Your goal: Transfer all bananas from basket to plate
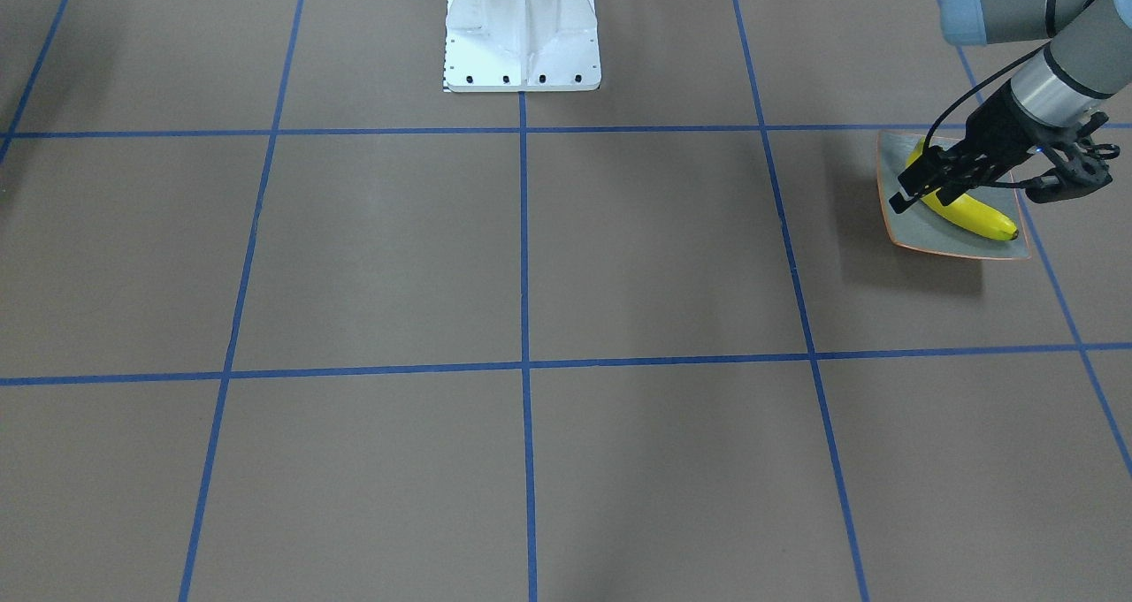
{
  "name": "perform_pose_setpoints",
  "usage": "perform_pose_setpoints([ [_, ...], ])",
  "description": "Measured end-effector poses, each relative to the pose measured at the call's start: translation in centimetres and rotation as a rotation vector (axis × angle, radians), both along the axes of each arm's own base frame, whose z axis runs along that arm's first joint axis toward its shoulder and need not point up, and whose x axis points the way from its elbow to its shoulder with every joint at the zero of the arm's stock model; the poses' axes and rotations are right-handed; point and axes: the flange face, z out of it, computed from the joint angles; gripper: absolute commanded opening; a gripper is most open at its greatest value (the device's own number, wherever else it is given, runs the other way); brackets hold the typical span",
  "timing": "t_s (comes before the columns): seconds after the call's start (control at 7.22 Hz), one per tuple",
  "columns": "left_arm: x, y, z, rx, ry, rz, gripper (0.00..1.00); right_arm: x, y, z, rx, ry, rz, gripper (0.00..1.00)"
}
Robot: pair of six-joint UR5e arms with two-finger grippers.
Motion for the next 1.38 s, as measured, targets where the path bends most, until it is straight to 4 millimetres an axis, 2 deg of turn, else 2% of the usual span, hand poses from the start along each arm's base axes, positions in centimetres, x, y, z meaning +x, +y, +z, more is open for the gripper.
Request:
perform_pose_setpoints([
  [0.14,0.2,-0.2,-0.4,-0.001,0.004,-0.003,0.84,-0.2,-1.1,-2.0,0.016,-0.049,-0.017,0.00],
  [0.28,0.6,-0.9,-1.3,-0.009,0.017,-0.016,0.84,-0.9,-3.3,-5.3,0.031,-0.088,-0.044,0.00],
  [0.55,3.0,-3.9,-4.9,-0.051,0.067,-0.056,0.84,-4.6,-8.9,-13.1,0.033,-0.127,-0.102,0.00],
  [0.69,5.5,-5.7,-8.1,-0.083,0.109,-0.063,0.84,-7.8,-11.5,-17.5,0.011,-0.157,-0.114,0.00],
  [0.97,13.1,-7.1,-17.4,-0.147,0.205,-0.045,0.84,-15.6,-15.1,-25.3,-0.055,-0.229,-0.130,0.00],
  [1.25,19.3,-7.7,-25.8,-0.180,0.273,-0.017,0.84,-23.5,-16.3,-32.5,-0.110,-0.285,-0.143,0.00],
  [1.38,21.6,-7.7,-28.6,-0.180,0.293,0.003,0.84,-27.8,-15.8,-36.6,-0.126,-0.308,-0.136,0.00],
])
